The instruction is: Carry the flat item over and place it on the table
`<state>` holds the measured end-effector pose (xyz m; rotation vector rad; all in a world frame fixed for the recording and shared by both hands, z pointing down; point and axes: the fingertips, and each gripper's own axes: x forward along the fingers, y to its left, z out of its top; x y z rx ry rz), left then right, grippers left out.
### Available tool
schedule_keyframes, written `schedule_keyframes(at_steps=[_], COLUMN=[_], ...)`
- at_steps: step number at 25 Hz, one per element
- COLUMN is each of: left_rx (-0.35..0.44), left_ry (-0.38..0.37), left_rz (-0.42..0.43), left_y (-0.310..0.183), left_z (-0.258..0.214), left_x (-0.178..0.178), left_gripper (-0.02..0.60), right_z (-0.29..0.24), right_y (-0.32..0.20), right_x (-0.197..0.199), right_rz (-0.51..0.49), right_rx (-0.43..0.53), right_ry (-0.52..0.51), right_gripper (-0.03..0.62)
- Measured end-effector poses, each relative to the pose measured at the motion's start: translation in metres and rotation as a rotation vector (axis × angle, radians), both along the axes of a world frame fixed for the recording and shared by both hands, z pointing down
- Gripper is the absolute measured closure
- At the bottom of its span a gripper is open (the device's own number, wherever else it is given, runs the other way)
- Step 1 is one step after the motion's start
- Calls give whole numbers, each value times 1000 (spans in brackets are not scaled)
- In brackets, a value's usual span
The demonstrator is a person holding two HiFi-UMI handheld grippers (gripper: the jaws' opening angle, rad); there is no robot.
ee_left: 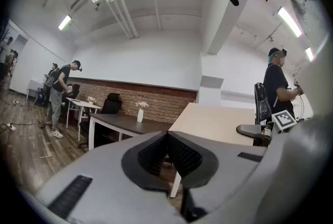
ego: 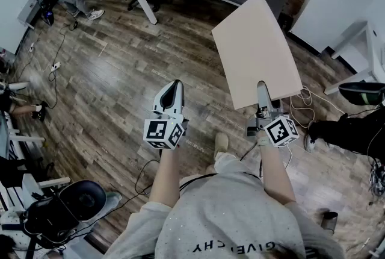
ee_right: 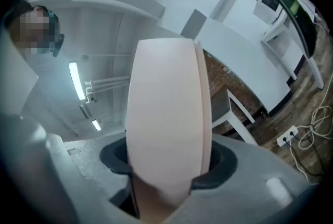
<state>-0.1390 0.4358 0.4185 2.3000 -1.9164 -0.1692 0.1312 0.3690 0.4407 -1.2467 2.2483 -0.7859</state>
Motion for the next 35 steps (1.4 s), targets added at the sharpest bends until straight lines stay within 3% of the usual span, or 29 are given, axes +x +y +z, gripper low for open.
schedule_keyframes(at_steps=[10,18,27,35], left_rx=[-19,-22,-41,-46], left_ry=[11,10,6,8], left_rz=[13,-10,1,67], left_y=[-80,-126,-176,-243], left_z=[7,8,10,12], left_x=[23,22,29,35], left_gripper=[583,583,583,583], right_z=[13,14,2,-4], right_y=[-72,-123,-169,-214], right_x=[19,21,21,13], right_rz=[11,-17,41,68], right_rx=[-3,26,75,80], right_ry=[111,125,244,293], right_gripper=[324,322,324,324])
